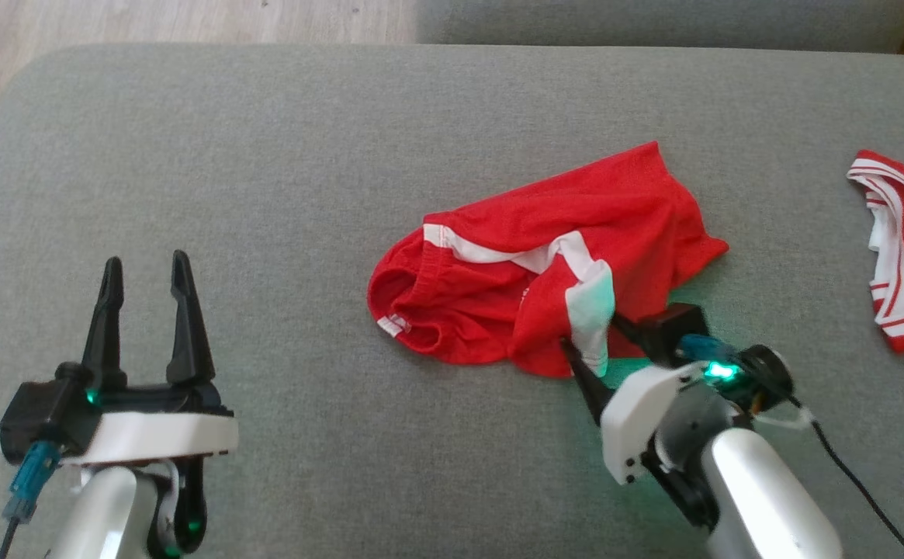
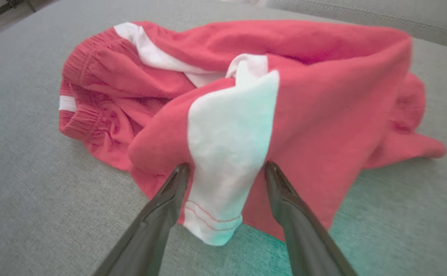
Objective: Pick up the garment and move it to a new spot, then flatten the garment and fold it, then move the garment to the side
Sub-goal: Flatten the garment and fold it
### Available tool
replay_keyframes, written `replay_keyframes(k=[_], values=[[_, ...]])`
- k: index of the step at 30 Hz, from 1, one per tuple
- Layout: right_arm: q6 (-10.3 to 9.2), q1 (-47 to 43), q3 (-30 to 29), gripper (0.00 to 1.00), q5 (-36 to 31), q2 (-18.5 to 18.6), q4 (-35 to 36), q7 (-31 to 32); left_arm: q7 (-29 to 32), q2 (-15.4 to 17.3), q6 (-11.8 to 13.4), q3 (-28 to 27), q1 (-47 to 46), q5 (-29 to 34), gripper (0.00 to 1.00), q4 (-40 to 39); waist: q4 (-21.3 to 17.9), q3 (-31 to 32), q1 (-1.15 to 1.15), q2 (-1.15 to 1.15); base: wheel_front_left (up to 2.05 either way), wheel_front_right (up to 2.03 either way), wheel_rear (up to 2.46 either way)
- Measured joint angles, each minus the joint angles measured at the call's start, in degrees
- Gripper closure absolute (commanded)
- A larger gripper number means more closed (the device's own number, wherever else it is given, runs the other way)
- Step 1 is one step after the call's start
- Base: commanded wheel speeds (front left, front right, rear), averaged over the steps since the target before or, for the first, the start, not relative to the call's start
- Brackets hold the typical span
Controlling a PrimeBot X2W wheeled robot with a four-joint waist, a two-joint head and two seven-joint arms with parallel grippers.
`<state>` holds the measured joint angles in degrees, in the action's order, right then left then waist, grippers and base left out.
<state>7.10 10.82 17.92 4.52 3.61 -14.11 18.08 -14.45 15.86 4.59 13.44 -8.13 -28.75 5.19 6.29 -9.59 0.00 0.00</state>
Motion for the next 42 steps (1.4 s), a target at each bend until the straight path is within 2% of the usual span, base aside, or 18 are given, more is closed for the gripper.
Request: replay_keyframes(k=[2, 3, 4, 5, 10, 14, 16, 17, 21, 22, 23, 27, 30, 34, 37, 40, 42], values=[[0.0, 1.61, 1.13, 0.0, 0.1, 0.0, -2.98, -0.2, 0.0, -0.01, -0.04, 0.16, -0.32, 0.0, 0.0, 0.02, 0.26, -0.17, 0.0, 0.0, 0.0, 0.0, 0.0], [0.0, 2.23, 1.65, 0.44, 0.11, 0.0, -4.24, -0.51, 0.0, -0.02, -0.04, 0.21, -0.56, 0.0, 0.0, 0.04, 0.4, -0.25, 0.0, 0.0, 0.0, 0.0, 0.0], [0.0, 2.83, 1.96, 0.7, 0.12, 0.0, -5.38, -0.55, 0.0, -0.02, -0.04, 0.25, -0.88, 0.0, 0.0, 0.15, 0.5, -0.29, 0.0, 0.0, 0.0, 0.0, 0.0], [0.0, 3.23, 2.16, 1.0, 0.13, 0.0, -6.19, -0.85, 0.0, -0.02, -0.04, 0.24, -1.11, 0.0, 0.0, 0.14, 0.55, -0.3, 0.0, 0.0, 0.0, 0.0, 0.0], [0.0, 3.85, 1.52, 1.0, 0.29, -0.01, -7.55, -0.93, 0.0, -0.07, -0.04, 0.24, -1.16, 0.0, 0.0, 0.19, 0.5, -0.03, 0.0, 0.0, 0.0, 0.0, 0.0], [0.0, 2.87, -1.34, 1.0, -3.46, 0.8, -2.3, 1.79, 0.0, -0.05, 0.03, 0.03, -0.96, 0.0, 0.0, 0.14, -0.05, 0.38, 0.0, 0.0, 0.0, 0.0, 0.0], [0.0, 1.44, -1.4, 1.0, -5.38, 3.3, 2.27, 4.42, 0.0, -0.04, 0.21, -0.21, -0.88, 0.0, 0.0, 0.09, -0.63, 0.51, 0.0, 0.0, 0.0, 0.0, 0.0], [0.0, -0.37, -1.62, 1.0, -6.93, 7.51, 6.8, 7.1, -0.01, -0.03, 0.41, -0.42, -0.82, 0.0, 0.0, -0.02, -1.35, 0.61, 0.0, 0.0, 0.0, 0.0, 0.0], [0.0, -2.29, -2.91, 1.0, -7.22, 14.48, 12.65, 10.87, -0.01, -0.07, 0.46, -0.52, -0.78, 0.0, 0.0, -0.1, -2.86, 0.86, 0.0, 0.0, 0.0, 0.0, 0.0], [0.0, -2.29, -3.39, 0.1, -7.22, 15.41, 13.47, 11.03, -0.01, -0.07, 0.46, -0.52, -0.78, 0.0, 0.0, -0.11, -3.14, 0.92, 0.0, 0.0, 0.0, 0.0, 0.0], [0.0, -2.24, -3.77, 0.0, -7.19, 15.96, 14.13, 10.98, -0.01, -0.07, 0.46, -0.53, -0.78, 0.0, 0.0, -0.1, -3.39, 0.99, 0.0, 0.0, 0.0, 0.0, 0.0], [0.0, -2.45, -6.37, 0.0, -5.98, 15.47, 14.52, 6.89, -0.01, -0.08, 0.45, -0.53, -0.77, 0.0, 0.0, -0.09, -3.84, 1.51, 0.0, 0.0, 0.0, 0.0, 0.0], [0.0, -3.75, -11.28, 0.0, -5.93, 12.24, 14.33, 1.47, -0.01, -0.14, 0.44, -0.55, -0.71, 0.0, 0.0, -0.07, -3.99, 2.22, 0.0, 0.0, 0.0, 0.0, 0.0], [0.0, -6.65, -17.93, 0.0, -5.47, 6.05, 13.76, -8.4, -0.01, -0.21, 0.44, -0.8, 1.13, 0.19, 0.0, -0.07, -4.33, 3.58, 0.0, 0.0, 0.0, 0.0, 0.0], [0.0, -7.63, -20.83, 0.0, -4.82, 2.31, 13.37, -14.43, -0.01, -0.31, 0.44, -0.83, 3.29, 0.58, 0.0, -0.01, -4.84, 4.64, 0.0, 0.0, 0.0, 0.0, 0.0], [0.0, -8.21, -21.57, 0.0, -3.33, 0.44, 12.55, -18.0, -0.01, -0.34, 0.44, -0.83, 4.78, 0.58, 0.0, 0.2, -5.54, 5.8, -0.01, 0.0, 0.0, 0.0, 0.0], [0.0, -8.41, -21.53, 0.0, -2.36, 0.35, 11.31, -18.28, -0.01, -0.42, 0.43, -0.77, 5.33, 0.59, 0.0, 0.43, -5.97, 6.58, 0.0, 0.0, 0.0, 0.0, 0.0]])
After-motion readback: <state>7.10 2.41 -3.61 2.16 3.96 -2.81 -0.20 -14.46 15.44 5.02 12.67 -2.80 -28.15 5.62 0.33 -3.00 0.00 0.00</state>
